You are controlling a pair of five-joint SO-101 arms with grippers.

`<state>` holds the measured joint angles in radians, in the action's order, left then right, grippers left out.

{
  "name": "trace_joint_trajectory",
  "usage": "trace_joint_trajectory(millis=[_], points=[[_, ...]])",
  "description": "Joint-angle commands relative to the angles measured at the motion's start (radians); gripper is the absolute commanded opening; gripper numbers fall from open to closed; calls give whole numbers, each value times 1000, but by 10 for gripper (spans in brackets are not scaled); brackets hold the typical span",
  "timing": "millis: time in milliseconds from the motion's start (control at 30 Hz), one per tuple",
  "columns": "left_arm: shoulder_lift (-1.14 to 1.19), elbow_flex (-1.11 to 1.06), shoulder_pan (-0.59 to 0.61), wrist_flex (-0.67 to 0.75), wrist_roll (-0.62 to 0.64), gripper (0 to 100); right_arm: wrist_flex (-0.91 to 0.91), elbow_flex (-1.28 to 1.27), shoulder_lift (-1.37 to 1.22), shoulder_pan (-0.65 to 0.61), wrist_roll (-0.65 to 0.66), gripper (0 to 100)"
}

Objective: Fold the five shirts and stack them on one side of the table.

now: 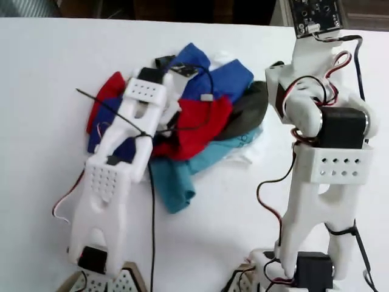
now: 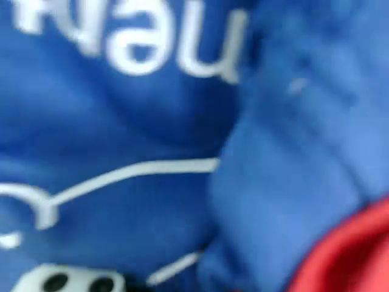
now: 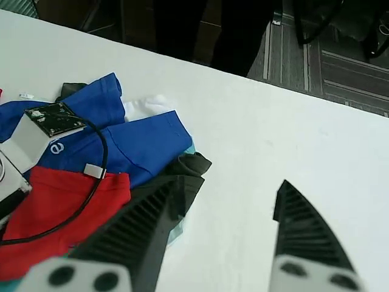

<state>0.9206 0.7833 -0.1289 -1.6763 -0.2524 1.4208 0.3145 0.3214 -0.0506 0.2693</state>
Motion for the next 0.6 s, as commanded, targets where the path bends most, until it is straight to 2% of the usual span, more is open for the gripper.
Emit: trace_joint_trajectory(millis=[0,233,433,567], points=[[43,88,115,-101,-6,18,-25,35,-1,2,-9,241],[-132,265,523,-104,95,25,-41,35,-1,42,-8,241],[-342,397,882,-103,95,25,-82,34,-1,117,-9,241],[-437,464,1054,-101,95,25,-82,34,-1,114,-9,241]])
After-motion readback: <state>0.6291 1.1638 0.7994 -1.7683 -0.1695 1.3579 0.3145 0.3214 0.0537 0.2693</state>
